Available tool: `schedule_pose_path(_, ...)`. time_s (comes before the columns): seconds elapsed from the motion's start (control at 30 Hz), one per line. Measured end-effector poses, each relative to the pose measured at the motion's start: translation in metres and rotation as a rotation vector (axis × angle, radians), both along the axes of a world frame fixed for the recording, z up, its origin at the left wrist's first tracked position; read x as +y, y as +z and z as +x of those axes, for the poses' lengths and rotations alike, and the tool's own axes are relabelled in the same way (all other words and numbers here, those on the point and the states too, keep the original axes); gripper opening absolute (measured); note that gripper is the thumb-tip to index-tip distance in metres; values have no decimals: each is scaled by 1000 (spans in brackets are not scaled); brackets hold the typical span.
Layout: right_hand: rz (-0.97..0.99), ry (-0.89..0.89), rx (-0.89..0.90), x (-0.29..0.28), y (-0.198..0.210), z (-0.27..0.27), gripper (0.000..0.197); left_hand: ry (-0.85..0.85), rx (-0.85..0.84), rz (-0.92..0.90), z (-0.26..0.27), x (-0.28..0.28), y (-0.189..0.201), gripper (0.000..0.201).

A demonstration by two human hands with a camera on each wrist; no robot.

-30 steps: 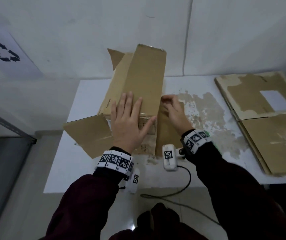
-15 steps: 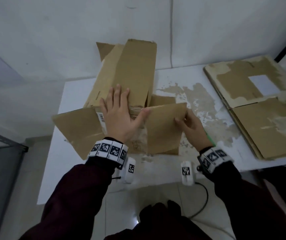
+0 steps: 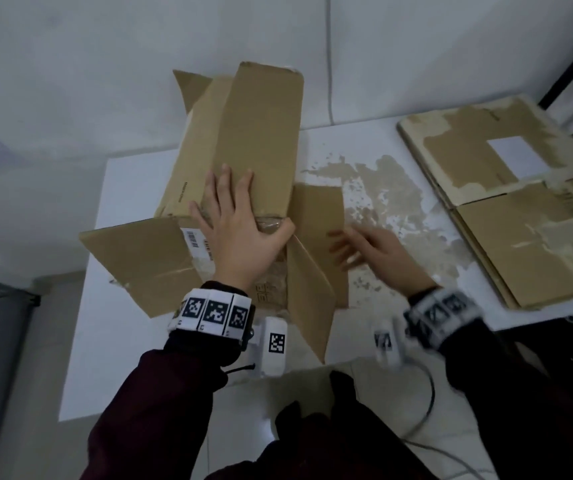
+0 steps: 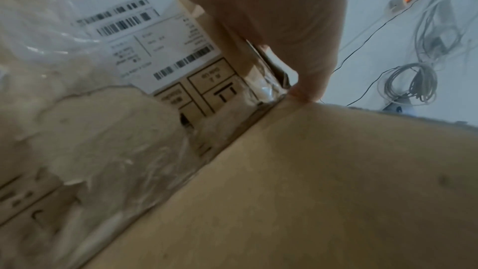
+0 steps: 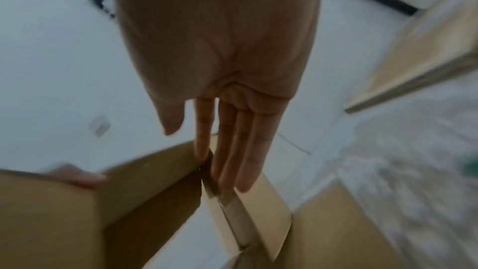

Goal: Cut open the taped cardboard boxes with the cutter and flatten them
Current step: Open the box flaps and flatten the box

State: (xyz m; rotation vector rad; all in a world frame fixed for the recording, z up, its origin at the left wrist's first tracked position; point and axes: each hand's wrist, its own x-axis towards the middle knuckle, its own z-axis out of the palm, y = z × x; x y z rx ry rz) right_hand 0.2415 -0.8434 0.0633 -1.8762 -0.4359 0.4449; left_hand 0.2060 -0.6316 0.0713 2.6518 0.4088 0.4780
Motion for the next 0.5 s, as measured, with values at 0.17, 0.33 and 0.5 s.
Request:
schedule_pose_path(0.17,-291,4,-364,51,-5,124,68,27,-70,34,-2,-5,-5,88)
schedule_pose_path(0.33,-397,5,-338,106,-25,172,87,70,-138,76,3,-10,-9,82)
schedule_pose_path(0.5,-320,-109,-389,69,-35,187,42,93,-152,116,14,-15,-16,80)
